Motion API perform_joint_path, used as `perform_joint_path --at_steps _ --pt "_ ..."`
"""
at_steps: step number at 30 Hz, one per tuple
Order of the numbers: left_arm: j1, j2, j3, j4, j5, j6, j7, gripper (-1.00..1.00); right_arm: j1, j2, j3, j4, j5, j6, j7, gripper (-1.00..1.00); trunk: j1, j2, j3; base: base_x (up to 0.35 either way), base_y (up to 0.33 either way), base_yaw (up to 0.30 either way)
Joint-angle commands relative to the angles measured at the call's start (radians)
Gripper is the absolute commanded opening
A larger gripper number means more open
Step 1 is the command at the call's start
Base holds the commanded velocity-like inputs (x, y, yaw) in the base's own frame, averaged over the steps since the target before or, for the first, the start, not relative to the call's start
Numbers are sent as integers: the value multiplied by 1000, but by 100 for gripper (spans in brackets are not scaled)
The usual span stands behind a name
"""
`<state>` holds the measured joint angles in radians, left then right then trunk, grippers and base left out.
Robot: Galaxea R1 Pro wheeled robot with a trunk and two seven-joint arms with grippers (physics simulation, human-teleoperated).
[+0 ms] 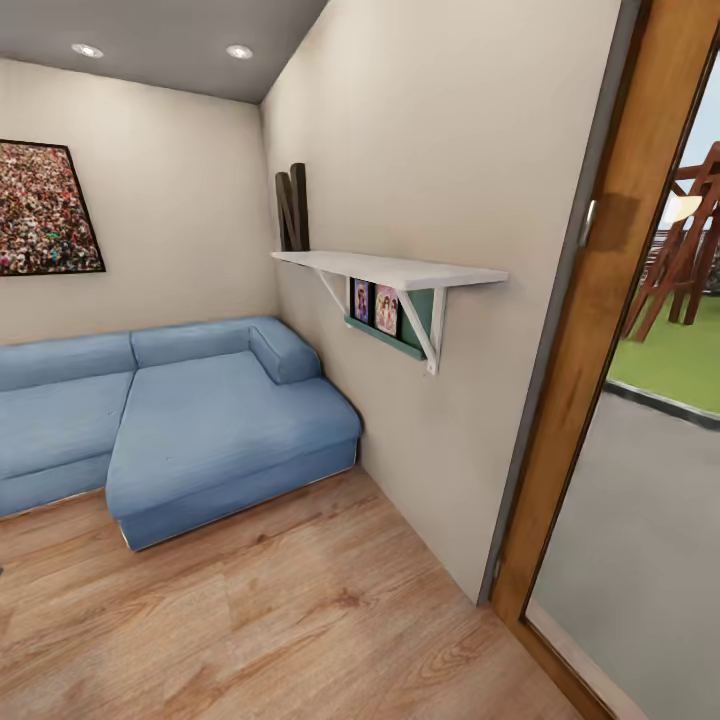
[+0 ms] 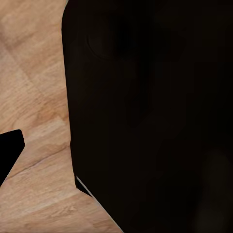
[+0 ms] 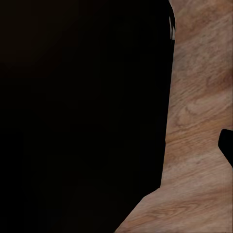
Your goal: Turn on the radio receiver that's on the table in the living room.
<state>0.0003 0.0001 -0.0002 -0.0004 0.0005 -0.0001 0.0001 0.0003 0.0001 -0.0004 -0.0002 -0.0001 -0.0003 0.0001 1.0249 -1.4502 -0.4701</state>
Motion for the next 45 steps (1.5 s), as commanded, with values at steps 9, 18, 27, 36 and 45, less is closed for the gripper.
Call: perform_joint_path --at_steps 9,18,27,36,45 --pt "1 4 1 -21 10 -1 2 100 1 0 -3 -5 -1 -4 1 100 0 0 0 0 0 0" --pt "1 6 3 -36 33 -1 2 100 1 0 -4 -6 0 -4 -6 100 0 0 0 0 0 96" --pt "1 6 3 -36 34 -1 2 100 1 0 -4 -6 0 -4 -6 100 0 0 0 0 0 264" --pt "1 6 3 -36 35 -1 3 100 1 0 -4 -6 0 -9 -8 100 0 0 0 0 0 270" --pt "1 6 3 -36 35 -1 2 100 1 0 -4 -6 0 -12 -8 100 0 0 0 0 0 270"
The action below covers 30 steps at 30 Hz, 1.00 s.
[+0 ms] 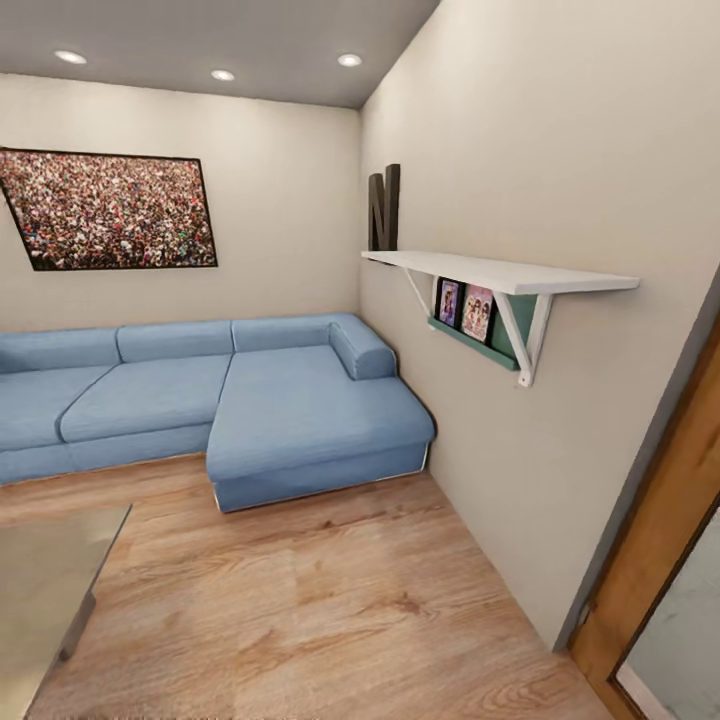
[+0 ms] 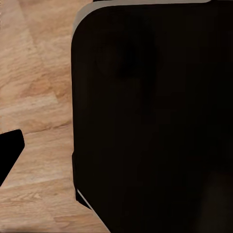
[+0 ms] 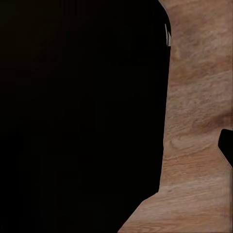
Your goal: Turn on the radio receiver that's on the table in the living room.
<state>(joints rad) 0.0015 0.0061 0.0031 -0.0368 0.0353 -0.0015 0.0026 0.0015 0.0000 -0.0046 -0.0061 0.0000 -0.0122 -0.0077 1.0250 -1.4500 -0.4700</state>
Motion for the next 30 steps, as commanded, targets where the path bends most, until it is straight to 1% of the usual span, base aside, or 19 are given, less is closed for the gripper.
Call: perform_joint_path --at_steps 1,15,22,30 --pt "0 0 0 0 0 0 0 100 0 0 0 0 0 0 0 100 0 0 0 0 0 270" --pt "0 1 12 -2 0 -5 -1 100 0 0 -1 0 -1 -5 -2 100 0 0 0 0 0 270" --pt "0 0 12 -2 0 -23 -1 100 0 1 -1 0 0 -8 -2 100 0 0 0 0 0 270" --pt "0 1 11 -2 0 -25 -1 100 0 1 0 0 0 -9 -2 100 0 0 0 0 0 270"
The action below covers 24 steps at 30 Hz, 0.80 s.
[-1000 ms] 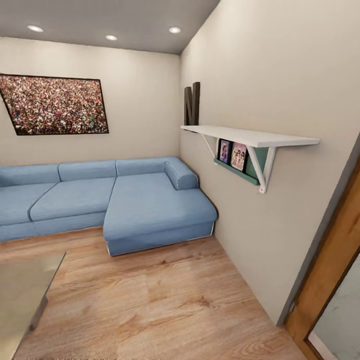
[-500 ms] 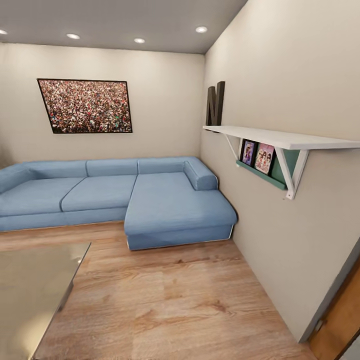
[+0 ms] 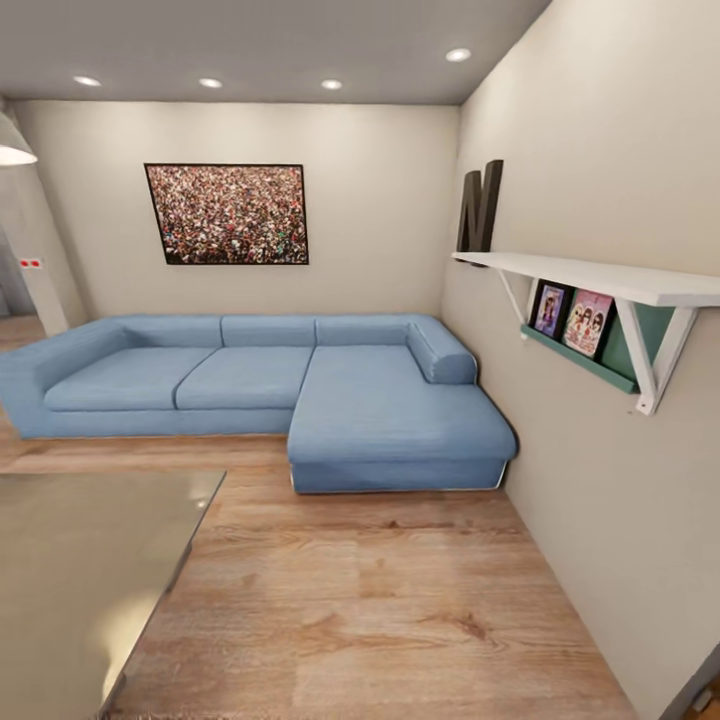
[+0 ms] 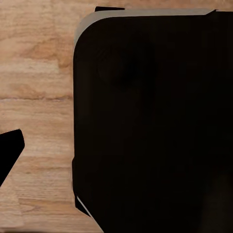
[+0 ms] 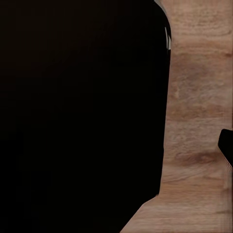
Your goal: Turn on the radio receiver that's on the table in the living room.
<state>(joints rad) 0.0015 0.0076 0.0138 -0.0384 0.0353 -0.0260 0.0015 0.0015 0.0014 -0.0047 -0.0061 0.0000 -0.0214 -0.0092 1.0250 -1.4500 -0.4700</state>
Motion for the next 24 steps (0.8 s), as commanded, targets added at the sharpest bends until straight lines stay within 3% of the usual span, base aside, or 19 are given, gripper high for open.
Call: perform_joint_path --at_steps 1,24 --pt "0 0 0 0 0 0 0 100 0 0 0 0 0 0 0 100 0 0 0 0 0 270" --pt "0 -1 -2 0 0 0 0 100 0 0 0 0 0 0 0 100 0 0 -2 0 0 270"
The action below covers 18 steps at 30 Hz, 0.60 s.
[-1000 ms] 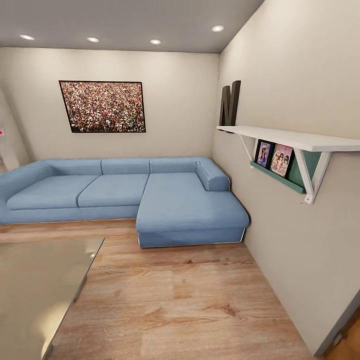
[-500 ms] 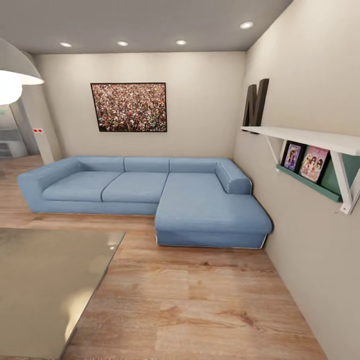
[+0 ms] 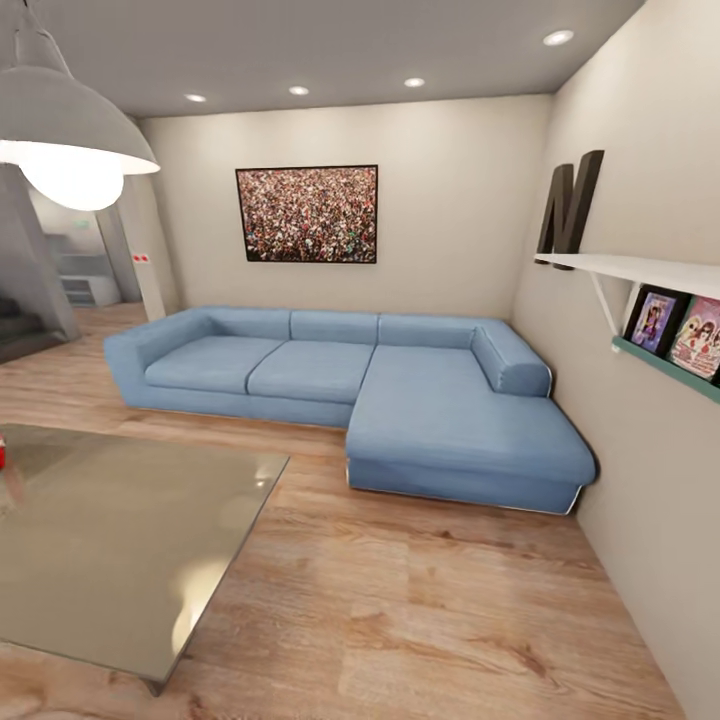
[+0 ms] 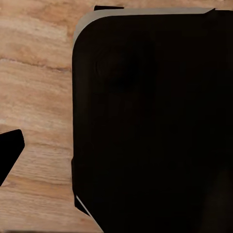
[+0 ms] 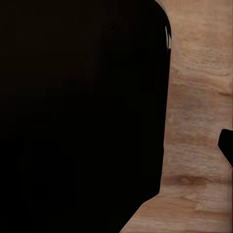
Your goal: Turn on the radio receiver that's on the table in the living room.
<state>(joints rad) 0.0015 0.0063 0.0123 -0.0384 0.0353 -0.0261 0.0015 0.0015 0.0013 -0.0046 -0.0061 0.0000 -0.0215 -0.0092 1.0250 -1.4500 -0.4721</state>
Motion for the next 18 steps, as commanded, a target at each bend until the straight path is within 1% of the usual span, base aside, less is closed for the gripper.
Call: perform_joint_path --at_steps 1,18 --pt "0 0 0 0 0 0 0 100 0 0 0 0 0 0 0 100 0 0 0 0 0 270" --pt "0 0 0 0 0 0 0 100 0 0 0 0 0 -8 0 100 0 0 -6 0 0 270"
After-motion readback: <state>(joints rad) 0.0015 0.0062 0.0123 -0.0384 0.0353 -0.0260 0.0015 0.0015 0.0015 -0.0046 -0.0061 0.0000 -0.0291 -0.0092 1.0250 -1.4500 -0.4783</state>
